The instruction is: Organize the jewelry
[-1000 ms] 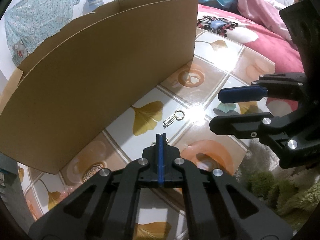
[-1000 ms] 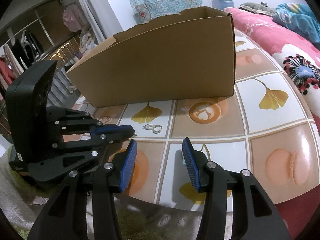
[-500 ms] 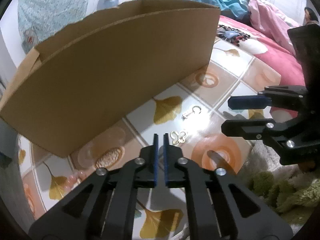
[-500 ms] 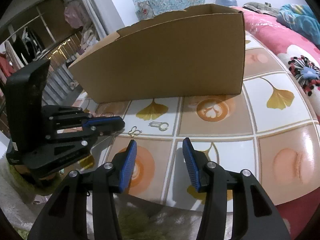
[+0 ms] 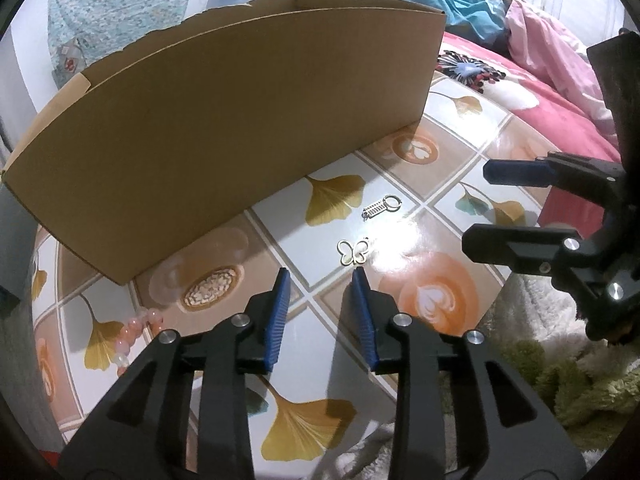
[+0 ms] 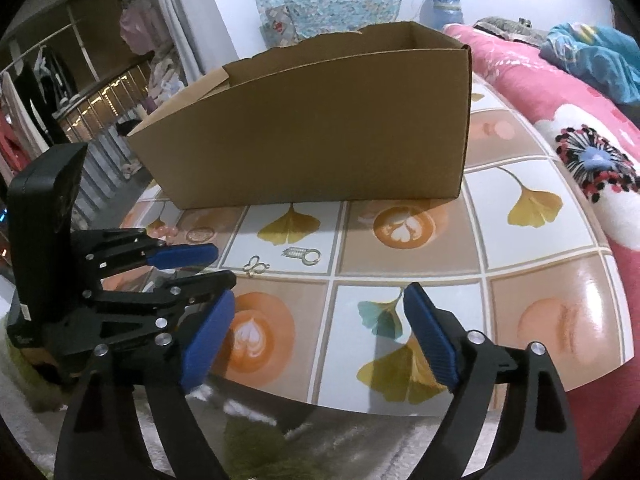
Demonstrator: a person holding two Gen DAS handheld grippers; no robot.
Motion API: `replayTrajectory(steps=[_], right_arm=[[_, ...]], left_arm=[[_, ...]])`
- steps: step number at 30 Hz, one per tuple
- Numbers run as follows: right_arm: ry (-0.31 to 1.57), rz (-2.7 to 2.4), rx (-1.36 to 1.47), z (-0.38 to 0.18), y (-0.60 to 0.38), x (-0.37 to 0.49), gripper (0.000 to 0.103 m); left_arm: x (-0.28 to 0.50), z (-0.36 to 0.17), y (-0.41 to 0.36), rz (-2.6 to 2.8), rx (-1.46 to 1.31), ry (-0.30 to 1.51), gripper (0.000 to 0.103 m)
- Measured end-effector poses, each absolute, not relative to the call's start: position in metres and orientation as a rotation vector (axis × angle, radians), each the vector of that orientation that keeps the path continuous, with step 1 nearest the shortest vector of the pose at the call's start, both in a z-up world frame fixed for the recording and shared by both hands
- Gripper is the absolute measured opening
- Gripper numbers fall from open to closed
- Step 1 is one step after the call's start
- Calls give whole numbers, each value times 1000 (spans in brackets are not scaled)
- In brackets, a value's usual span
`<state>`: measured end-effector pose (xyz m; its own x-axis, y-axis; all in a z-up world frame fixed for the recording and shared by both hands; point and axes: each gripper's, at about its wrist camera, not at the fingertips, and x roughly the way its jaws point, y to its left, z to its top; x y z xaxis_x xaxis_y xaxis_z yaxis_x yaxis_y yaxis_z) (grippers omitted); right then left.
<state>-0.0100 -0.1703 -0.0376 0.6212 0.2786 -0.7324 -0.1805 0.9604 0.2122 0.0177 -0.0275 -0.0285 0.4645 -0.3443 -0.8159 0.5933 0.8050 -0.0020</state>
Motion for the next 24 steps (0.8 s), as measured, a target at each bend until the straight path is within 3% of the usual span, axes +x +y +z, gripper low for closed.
replayTrajectory(steps=[24], right_arm=[[849, 215, 119, -39, -173, -17, 92]], left_arm=[[11, -29, -31, -585, 294, 895, 36]])
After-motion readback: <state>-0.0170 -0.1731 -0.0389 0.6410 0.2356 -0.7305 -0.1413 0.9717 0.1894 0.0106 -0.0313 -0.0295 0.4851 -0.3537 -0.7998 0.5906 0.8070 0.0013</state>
